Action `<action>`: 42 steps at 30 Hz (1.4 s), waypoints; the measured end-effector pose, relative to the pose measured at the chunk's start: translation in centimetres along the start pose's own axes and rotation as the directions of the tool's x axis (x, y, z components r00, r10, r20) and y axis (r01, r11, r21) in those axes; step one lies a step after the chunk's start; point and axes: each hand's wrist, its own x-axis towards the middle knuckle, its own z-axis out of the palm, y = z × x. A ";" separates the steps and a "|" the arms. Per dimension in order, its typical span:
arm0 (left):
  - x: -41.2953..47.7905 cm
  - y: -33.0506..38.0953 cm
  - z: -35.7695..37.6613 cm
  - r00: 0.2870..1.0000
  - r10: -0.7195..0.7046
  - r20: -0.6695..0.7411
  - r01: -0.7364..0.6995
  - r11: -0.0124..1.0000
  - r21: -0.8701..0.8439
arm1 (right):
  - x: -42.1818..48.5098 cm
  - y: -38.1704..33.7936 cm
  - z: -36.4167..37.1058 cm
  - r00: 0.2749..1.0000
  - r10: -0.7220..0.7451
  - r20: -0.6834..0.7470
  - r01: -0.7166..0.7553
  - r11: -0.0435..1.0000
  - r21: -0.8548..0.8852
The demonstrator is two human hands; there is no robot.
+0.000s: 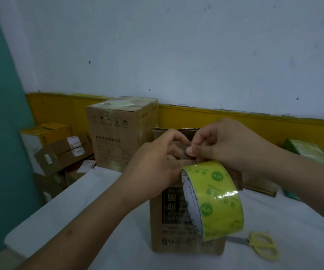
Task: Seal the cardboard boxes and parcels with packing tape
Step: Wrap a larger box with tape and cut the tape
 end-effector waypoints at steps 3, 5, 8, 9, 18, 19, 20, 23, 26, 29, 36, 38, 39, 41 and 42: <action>0.1 0.0 0.2 0.999 0.011 -0.043 -0.011 1.000 -0.009 | 0.2 0.1 0.1 1.000 0.021 -0.016 -0.020 1.000 0.018; -0.1 0.0 0.4 0.997 0.031 -0.072 -0.030 0.999 0.021 | 0.3 0.1 0.0 0.999 0.040 -0.003 -0.040 0.998 0.045; -0.3 -0.2 0.7 0.990 0.085 -0.111 -0.077 0.994 0.076 | 0.5 0.1 -0.1 0.998 0.065 0.001 -0.065 0.997 0.050; -0.3 -0.4 0.8 0.987 0.112 -0.118 -0.102 0.991 0.091 | 0.6 0.1 0.0 0.998 0.070 0.003 -0.070 0.996 0.048; -0.5 -1.1 1.1 0.957 0.254 -0.139 -0.230 0.958 0.171 | 0.2 0.3 0.1 0.996 0.081 -0.027 -0.079 0.994 0.075; -0.4 -1.2 1.1 0.955 0.266 -0.135 -0.241 0.954 0.177 | 0.1 0.4 0.2 0.997 0.076 -0.033 -0.073 0.995 0.065; -0.3 -1.3 1.0 0.953 0.274 -0.131 -0.249 0.952 0.178 | 0.1 0.4 0.2 0.997 0.071 -0.044 -0.069 0.996 0.051; -0.3 -1.4 1.0 0.951 0.285 -0.120 -0.262 0.949 0.177 | 0.2 0.6 0.3 0.997 0.030 -0.072 -0.033 0.999 -0.037; -0.3 -1.4 1.0 0.948 0.295 -0.121 -0.272 0.946 0.179 | 0.5 0.8 0.1 1.000 0.011 0.012 -0.010 0.998 -0.056; -0.2 -1.7 0.9 0.953 0.280 -0.113 -0.264 0.954 0.141 | 0.8 0.9 0.0 0.996 0.059 0.059 -0.058 0.998 -0.017; 0.4 -1.2 -0.5 0.983 0.163 0.086 -0.173 0.977 0.126 | 1.2 0.8 -0.3 0.969 0.186 0.163 -0.186 0.982 -0.018; 0.9 -0.7 -2.0 0.974 0.058 0.221 -0.061 0.998 0.007 | 1.4 0.8 -0.1 0.967 0.210 0.143 -0.208 0.978 -0.031; 1.1 -0.3 -2.5 0.964 -0.002 0.265 0.008 1.000 -0.024 | 1.5 0.9 0.0 0.965 0.223 0.141 -0.220 0.975 -0.036; 1.8 0.5 -2.9 0.957 -0.077 0.278 0.070 0.997 0.037 | 1.5 1.0 0.0 0.960 0.238 0.148 -0.237 0.971 -0.022; 2.1 0.7 -2.8 0.959 -0.083 0.273 0.067 0.996 0.064 | 1.5 1.1 0.0 0.960 0.236 0.150 -0.237 0.971 -0.011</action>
